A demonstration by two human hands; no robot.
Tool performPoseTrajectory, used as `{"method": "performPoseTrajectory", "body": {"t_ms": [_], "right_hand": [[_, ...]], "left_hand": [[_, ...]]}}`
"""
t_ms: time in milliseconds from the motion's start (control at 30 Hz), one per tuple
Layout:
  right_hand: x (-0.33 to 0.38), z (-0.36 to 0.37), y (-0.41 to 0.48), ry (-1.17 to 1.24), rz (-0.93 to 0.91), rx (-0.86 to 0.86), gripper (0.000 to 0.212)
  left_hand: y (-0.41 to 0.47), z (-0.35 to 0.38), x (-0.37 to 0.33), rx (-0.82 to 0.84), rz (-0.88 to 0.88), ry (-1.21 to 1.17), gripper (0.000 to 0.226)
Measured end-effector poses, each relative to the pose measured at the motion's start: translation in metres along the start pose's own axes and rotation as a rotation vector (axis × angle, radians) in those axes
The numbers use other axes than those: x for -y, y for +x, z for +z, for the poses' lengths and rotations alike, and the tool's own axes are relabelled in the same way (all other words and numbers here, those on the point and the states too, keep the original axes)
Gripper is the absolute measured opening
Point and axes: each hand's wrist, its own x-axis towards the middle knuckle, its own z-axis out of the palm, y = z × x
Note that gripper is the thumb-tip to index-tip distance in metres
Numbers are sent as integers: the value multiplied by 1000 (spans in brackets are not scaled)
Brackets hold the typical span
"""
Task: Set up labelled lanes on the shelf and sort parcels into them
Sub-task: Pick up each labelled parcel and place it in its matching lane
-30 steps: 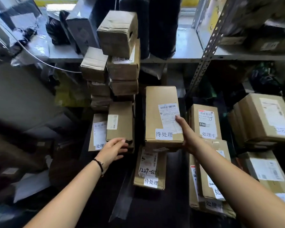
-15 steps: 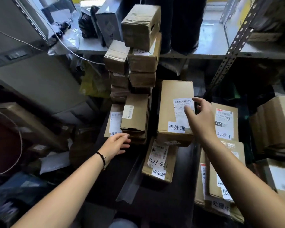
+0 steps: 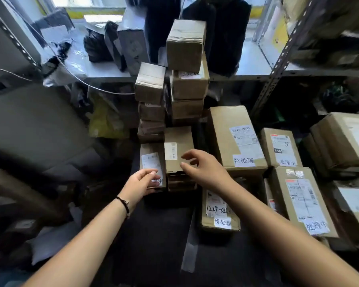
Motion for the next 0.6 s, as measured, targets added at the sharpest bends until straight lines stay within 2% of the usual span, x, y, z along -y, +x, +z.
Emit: {"method": "performPoseTrajectory", "body": {"t_ms": [167,233,300,433,533,600], "right_hand": [[4,59,42,-213,404,25,96],[1,78,58,-320,528,63,111],[-3,90,67,-388,587,62,113],[5,113,68,-447,622,-30,95],[16,117,56,-292,651,-87,92],[22,117,47,-27,609,-143,93]], "left_hand": [[28,-38,1,125,-23,-7,13],[36,-49,1,171,-37,10,13],[39,-55,1,210,-38,47,13],[42,-74,6,278,-38,162,13],[41,-82,6,304,-35,212,12],[39,-85,4,328,-32,243,15]]}}
